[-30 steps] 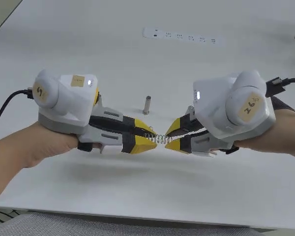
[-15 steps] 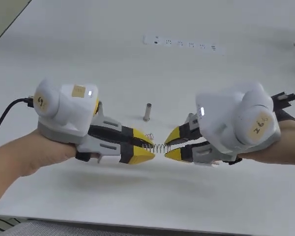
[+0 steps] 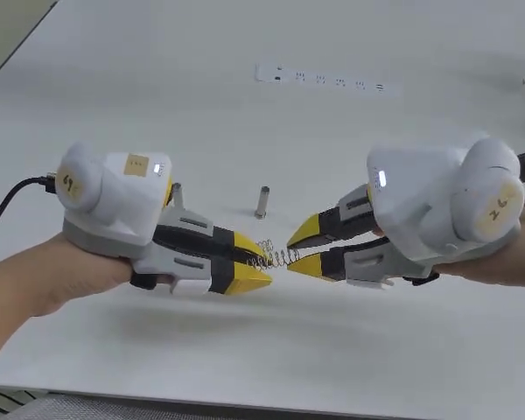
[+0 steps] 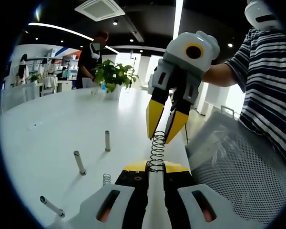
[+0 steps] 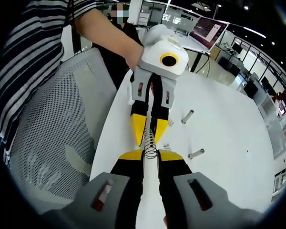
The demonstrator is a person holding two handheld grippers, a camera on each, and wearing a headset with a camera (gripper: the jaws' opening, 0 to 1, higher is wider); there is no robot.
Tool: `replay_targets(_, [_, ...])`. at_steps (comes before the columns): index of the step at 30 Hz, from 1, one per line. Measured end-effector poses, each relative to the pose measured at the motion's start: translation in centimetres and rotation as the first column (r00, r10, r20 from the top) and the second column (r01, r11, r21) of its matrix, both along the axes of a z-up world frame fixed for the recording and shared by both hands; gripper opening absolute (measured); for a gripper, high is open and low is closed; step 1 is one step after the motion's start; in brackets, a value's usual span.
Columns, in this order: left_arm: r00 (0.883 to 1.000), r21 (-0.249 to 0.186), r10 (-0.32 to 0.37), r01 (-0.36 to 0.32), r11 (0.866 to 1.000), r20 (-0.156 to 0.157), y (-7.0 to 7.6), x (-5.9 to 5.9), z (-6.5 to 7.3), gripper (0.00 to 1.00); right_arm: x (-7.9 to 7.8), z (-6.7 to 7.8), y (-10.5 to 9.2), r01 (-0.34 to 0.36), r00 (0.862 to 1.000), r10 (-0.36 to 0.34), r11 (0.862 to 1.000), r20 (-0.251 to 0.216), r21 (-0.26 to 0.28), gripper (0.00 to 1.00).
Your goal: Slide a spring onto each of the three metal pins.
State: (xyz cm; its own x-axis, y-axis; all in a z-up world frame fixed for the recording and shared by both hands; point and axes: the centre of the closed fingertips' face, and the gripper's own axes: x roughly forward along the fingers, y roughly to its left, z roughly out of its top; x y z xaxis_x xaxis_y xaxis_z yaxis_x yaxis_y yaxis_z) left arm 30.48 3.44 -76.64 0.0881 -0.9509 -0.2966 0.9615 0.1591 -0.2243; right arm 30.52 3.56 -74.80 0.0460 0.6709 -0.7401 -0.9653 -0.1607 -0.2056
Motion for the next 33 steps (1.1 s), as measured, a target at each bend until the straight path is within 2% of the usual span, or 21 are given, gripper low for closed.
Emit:
replay_targets(2, [1.000, 0.001, 0.000, 0.000, 1.000, 0.000, 0.0, 0.0, 0.0, 0.08, 0.0, 0.1, 0.0, 0.003, 1.000, -0.003, 1.000, -0.002, 0.009, 0.12])
replay_targets(5, [1.000, 0.003, -0.002, 0.002, 1.000, 0.003, 0.0, 0.0, 0.0, 0.08, -0.2, 1.1, 0.6, 0.023, 0.999, -0.020, 0.997, -0.040, 0.076, 0.12])
replay_targets(11, [1.000, 0.004, -0.002, 0.002, 1.000, 0.007, -0.2, 0.1, 0.0, 0.08, -0.1, 1.3, 0.7, 0.029, 0.999, -0.026, 0.995, -0.037, 0.091, 0.12])
replay_targets(13, [1.000, 0.007, -0.006, 0.006, 1.000, 0.010, -0.2, 0.0, 0.0, 0.08, -0.2, 1.7, 1.0, 0.035, 0.999, -0.030, 0.992, -0.045, 0.119, 0.12])
replay_targets(18, [1.000, 0.011, -0.018, 0.018, 1.000, 0.012, -0.7, -0.2, 0.0, 0.08, -0.4, 2.3, 1.9, 0.032, 0.999, -0.027, 0.986, -0.030, 0.165, 0.12])
replay_targets(20, [0.999, 0.026, -0.023, 0.022, 0.999, 0.034, -0.7, -0.2, -0.1, 0.08, -0.4, 2.3, 2.1, 0.027, 1.000, -0.024, 0.986, -0.019, 0.167, 0.13])
replay_targets(29, [0.999, 0.011, -0.011, 0.011, 1.000, 0.031, -0.7, 0.2, 0.2, 0.08, -0.2, 2.9, 3.1, 0.012, 0.999, -0.020, 0.979, 0.036, 0.205, 0.13])
replay_targets(33, [0.999, 0.005, -0.011, 0.011, 1.000, 0.034, -0.9, 0.3, 0.4, 0.08, -0.1, 3.0, 3.4, 0.005, 0.999, -0.016, 0.978, 0.049, 0.207, 0.13])
